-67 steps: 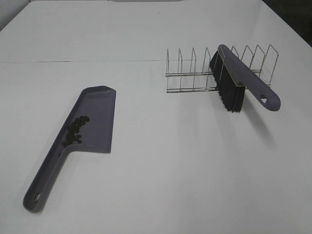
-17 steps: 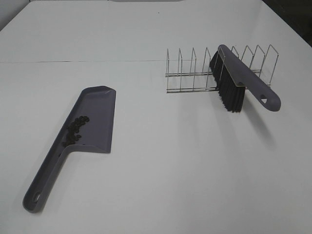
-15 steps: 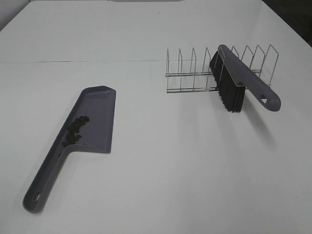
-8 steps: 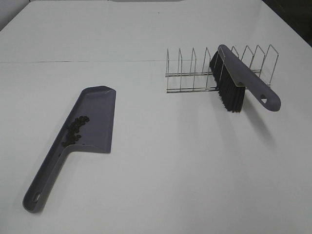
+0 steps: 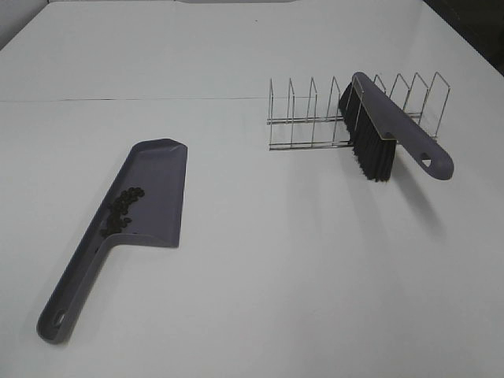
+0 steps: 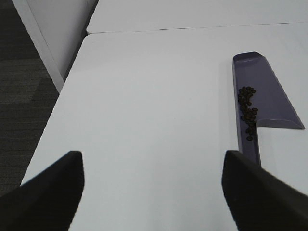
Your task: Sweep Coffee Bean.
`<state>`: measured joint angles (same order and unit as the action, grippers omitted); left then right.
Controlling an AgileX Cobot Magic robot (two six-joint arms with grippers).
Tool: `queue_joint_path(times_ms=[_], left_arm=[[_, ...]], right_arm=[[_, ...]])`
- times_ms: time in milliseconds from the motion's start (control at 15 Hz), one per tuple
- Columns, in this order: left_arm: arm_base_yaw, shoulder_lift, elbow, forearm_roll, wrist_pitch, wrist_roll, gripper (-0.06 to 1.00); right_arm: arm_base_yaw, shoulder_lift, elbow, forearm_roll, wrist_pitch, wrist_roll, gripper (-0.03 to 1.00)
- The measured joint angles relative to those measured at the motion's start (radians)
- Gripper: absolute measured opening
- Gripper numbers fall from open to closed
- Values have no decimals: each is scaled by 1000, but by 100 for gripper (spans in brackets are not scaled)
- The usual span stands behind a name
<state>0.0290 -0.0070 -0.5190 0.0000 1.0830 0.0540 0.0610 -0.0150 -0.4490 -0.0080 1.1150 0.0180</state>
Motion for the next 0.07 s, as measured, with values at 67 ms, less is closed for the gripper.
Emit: queue_joint_path(times_ms=[67], left_arm=[[0,0,0,0,0,0,70]], right_arm=[[0,0,0,0,0,0,59]])
